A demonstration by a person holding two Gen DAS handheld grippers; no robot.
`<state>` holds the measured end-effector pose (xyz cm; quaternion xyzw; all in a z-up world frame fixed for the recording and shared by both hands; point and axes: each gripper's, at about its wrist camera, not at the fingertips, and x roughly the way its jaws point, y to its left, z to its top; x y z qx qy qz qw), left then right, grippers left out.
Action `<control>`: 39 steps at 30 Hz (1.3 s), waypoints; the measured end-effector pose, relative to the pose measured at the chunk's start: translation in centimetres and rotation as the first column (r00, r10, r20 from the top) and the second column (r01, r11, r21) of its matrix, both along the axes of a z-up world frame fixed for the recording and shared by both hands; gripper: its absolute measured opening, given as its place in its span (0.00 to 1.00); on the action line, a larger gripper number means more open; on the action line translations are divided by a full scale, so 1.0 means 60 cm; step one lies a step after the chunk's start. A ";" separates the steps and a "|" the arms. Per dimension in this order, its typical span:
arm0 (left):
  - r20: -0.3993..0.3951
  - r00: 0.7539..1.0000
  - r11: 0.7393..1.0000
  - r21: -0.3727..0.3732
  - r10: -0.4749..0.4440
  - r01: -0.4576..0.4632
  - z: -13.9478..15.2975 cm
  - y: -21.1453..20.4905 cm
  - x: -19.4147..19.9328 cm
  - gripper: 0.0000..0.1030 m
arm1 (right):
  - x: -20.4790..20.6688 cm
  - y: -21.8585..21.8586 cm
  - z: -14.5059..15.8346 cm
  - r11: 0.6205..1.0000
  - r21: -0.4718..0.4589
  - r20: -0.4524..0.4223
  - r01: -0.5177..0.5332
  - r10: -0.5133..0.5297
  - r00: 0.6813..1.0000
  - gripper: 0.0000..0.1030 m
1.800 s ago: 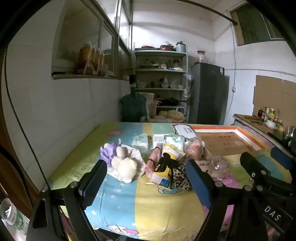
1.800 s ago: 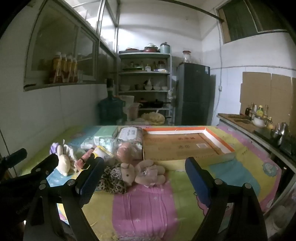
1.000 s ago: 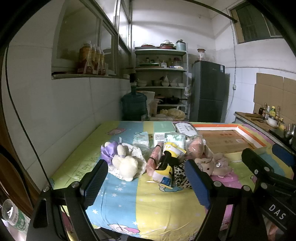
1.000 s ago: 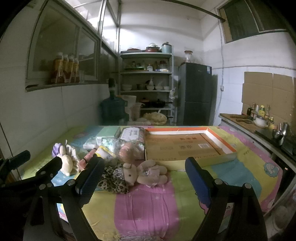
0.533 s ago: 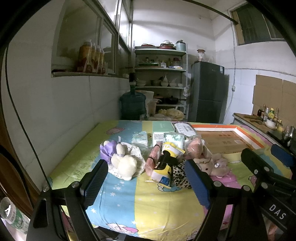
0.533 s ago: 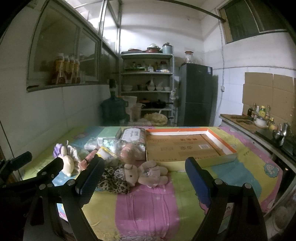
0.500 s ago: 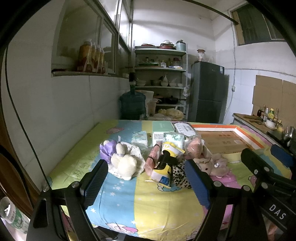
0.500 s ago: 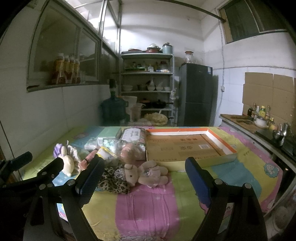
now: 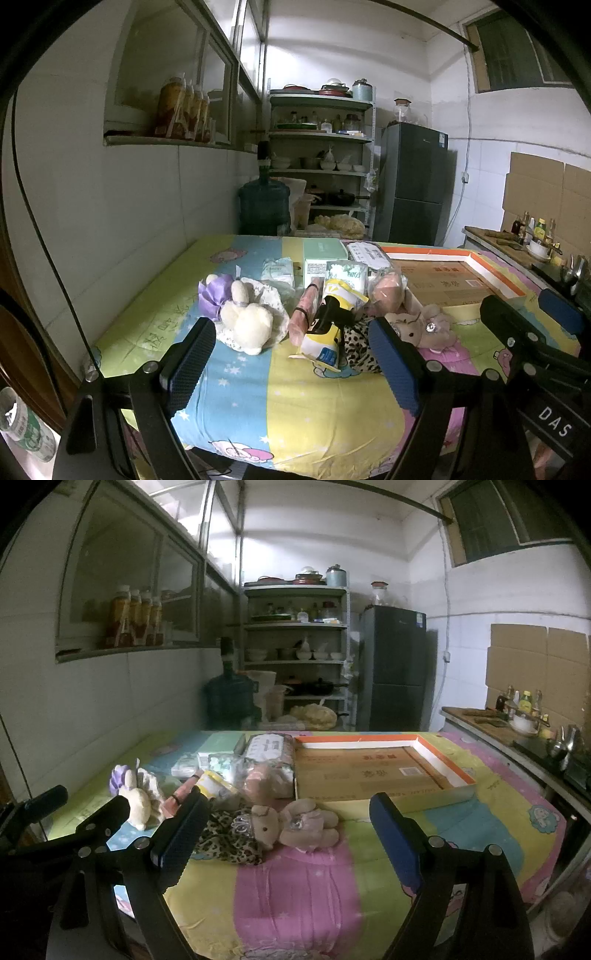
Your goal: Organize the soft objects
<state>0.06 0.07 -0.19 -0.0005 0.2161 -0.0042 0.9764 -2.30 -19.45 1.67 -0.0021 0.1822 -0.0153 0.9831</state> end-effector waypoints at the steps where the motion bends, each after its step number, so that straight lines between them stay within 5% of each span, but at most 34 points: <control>1: -0.001 1.000 1.000 0.001 -0.001 0.001 -0.004 -0.003 0.002 0.83 | 0.000 0.002 0.001 1.000 0.000 0.000 -0.001 0.001 1.000 0.87; 39: -0.018 1.000 1.000 -0.010 0.004 -0.004 -0.025 -0.005 0.000 0.83 | 0.005 0.018 -0.016 1.000 0.008 -0.013 -0.031 0.031 0.999 0.87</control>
